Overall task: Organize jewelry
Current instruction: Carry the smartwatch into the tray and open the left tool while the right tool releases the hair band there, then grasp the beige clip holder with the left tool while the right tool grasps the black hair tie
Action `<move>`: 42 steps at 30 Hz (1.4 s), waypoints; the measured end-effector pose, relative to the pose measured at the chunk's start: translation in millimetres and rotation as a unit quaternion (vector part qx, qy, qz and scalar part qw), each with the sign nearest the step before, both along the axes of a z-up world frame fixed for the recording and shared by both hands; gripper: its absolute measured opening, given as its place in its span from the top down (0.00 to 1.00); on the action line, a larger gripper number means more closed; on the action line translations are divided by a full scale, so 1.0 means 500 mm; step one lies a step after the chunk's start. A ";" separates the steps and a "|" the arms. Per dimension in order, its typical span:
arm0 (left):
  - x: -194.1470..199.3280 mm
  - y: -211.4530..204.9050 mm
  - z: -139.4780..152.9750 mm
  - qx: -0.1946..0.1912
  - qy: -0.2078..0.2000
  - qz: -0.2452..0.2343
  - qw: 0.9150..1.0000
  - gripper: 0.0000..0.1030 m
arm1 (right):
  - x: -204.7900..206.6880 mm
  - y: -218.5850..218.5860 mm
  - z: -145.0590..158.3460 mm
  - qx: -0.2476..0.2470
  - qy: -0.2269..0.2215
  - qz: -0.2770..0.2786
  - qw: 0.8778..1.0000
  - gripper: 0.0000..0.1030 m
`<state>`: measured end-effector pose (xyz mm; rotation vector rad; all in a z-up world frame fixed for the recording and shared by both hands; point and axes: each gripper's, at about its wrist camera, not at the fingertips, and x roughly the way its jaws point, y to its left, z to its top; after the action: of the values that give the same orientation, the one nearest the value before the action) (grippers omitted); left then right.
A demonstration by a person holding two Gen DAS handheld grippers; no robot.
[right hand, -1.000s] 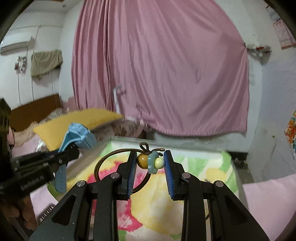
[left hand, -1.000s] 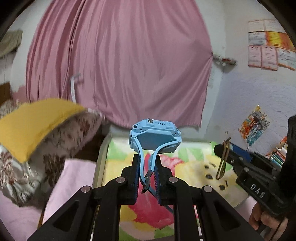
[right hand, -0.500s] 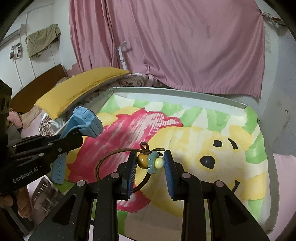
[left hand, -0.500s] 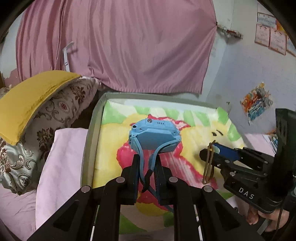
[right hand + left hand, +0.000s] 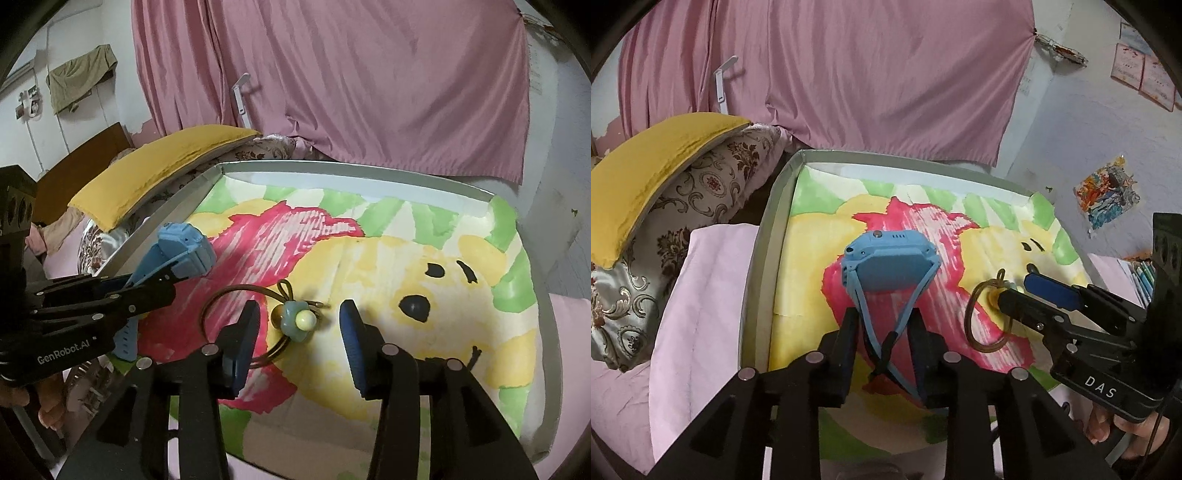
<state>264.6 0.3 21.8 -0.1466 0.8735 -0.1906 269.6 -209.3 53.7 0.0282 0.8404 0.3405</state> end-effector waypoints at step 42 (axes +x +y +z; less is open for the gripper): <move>-0.319 0.078 0.071 0.020 -0.185 0.017 0.982 0.01 | -0.329 -0.019 0.116 -0.015 -0.193 0.051 0.980 0.02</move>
<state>105.0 39.1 57.1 -0.0835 0.5043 -0.1621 105.3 -218.8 111.5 -0.1066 0.4619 0.4138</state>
